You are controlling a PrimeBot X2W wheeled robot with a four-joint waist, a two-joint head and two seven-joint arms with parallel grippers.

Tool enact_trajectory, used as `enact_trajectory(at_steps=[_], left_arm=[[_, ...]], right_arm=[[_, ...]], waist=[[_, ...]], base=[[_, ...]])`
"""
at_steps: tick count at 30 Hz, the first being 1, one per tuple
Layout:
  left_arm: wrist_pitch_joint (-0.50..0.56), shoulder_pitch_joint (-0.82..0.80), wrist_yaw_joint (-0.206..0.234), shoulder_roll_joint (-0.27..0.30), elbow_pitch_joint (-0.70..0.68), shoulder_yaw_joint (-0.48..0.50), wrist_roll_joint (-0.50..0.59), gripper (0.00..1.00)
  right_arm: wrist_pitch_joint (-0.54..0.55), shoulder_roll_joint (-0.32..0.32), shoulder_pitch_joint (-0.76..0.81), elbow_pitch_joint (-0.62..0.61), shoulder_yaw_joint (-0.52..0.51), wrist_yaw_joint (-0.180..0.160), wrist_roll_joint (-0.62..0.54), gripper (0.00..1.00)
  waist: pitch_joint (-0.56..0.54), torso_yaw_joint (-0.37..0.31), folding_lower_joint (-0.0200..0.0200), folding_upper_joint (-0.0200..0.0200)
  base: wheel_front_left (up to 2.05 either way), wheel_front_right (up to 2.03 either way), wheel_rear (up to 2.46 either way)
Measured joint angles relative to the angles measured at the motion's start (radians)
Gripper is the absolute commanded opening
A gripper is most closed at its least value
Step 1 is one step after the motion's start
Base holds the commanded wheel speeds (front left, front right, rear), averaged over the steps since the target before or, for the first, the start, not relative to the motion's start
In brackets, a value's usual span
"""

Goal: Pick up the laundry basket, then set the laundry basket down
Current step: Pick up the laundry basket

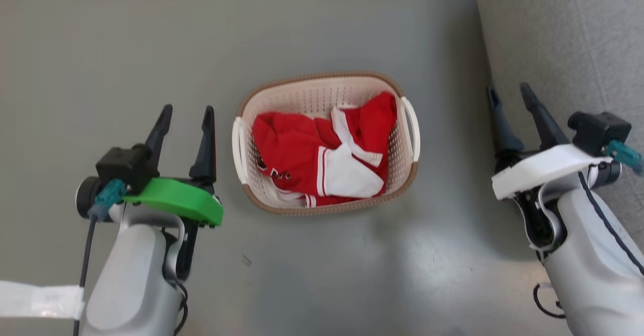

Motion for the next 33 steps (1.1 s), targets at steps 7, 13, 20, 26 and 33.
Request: enact_trajectory(at_steps=[7, 13, 20, 26, 33], left_arm=[[0.002, -0.092, 0.000, -0.002, 0.088, -0.008, -0.012, 1.00], [0.024, -0.176, 0.000, -0.006, 0.159, -0.037, -0.059, 1.00], [0.055, -0.282, 0.000, -0.008, 0.240, -0.062, -0.089, 1.00], [0.077, -0.363, 0.004, -0.012, 0.319, -0.071, -0.095, 1.00], [0.113, -0.447, 0.013, -0.014, 0.404, -0.084, -0.126, 1.00]], right_arm=[[0.002, 0.010, -0.082, 0.078, -0.003, 0.011, 0.025, 1.00], [0.015, 0.009, -0.156, 0.146, 0.002, 0.016, 0.028, 1.00], [0.042, -0.002, -0.256, 0.221, 0.016, 0.019, 0.024, 1.00], [0.056, -0.004, -0.337, 0.288, 0.039, 0.021, 0.015, 1.00], [0.075, 0.003, -0.417, 0.362, 0.056, 0.028, 0.014, 1.00]], waist=[[0.090, -0.008, 0.0000, 0.0000], [0.166, -0.009, -0.0001, 0.0000], [0.256, -0.002, 0.0000, 0.0000], [0.331, 0.006, 0.0000, 0.0000], [0.411, 0.014, 0.0000, 0.0000]], base=[[0.00, 0.00, 0.00], [0.00, 0.00, 0.00], [0.00, 0.00, 0.00], [0.00, 0.00, 0.00], [0.00, 0.00, 0.00]])
